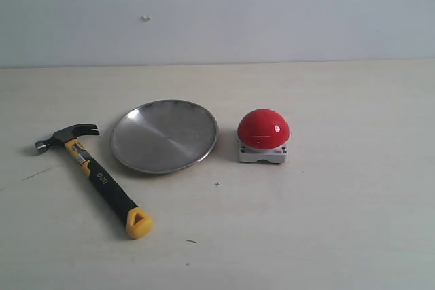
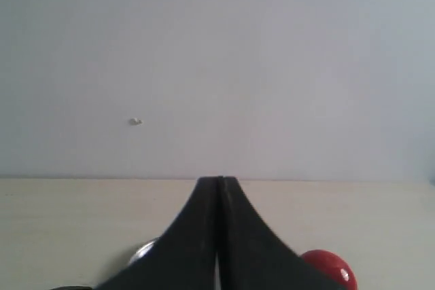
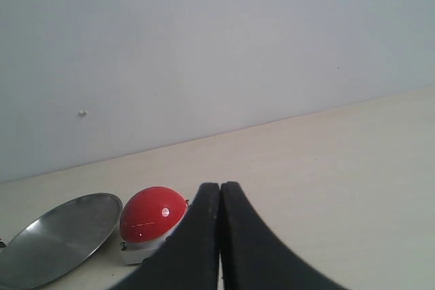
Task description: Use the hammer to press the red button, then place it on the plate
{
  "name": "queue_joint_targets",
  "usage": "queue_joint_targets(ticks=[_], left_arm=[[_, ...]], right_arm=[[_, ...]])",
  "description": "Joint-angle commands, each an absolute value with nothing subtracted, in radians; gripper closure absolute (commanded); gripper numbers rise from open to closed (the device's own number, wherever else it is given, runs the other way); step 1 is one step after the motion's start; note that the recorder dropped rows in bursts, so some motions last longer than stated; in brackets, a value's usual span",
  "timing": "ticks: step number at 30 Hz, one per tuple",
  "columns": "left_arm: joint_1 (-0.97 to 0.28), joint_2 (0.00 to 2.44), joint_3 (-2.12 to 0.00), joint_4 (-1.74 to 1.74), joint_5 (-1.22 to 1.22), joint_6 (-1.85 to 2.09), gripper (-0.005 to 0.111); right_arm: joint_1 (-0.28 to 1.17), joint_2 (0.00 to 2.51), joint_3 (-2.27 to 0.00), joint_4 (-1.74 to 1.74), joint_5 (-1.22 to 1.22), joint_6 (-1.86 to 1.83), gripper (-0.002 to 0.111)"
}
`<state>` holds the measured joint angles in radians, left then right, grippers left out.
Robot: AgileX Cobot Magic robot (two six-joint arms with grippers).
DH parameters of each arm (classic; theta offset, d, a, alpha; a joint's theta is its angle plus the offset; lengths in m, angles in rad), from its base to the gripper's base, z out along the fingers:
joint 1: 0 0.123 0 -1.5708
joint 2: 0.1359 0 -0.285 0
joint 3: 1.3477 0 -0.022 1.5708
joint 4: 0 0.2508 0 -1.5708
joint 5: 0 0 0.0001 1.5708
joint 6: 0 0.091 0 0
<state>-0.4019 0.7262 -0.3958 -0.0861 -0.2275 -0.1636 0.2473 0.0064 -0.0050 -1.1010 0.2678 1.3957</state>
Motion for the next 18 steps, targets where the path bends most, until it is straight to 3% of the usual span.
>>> queue_joint_targets(ticks=[1, 5, 10, 18], left_arm=[[-0.4, 0.746, -0.396, -0.061, -0.232, -0.12, 0.107], [-0.371, 0.824, -0.416, -0.024, -0.249, -0.289, 0.107], [-0.323, 0.997, -0.492, 0.272, -0.225, -0.721, 0.107], [-0.292, 1.106, -0.528, 0.205, -0.235, -0.928, 0.107]], right_arm=[[0.244, 0.0, -0.006, -1.109, 0.261, 1.387, 0.108], [0.244, 0.0, -0.006, -1.109, 0.261, 1.387, 0.108], [0.244, 0.0, -0.006, -1.109, 0.261, 1.387, 0.108], [0.244, 0.0, -0.006, -1.109, 0.261, 1.387, 0.108]])
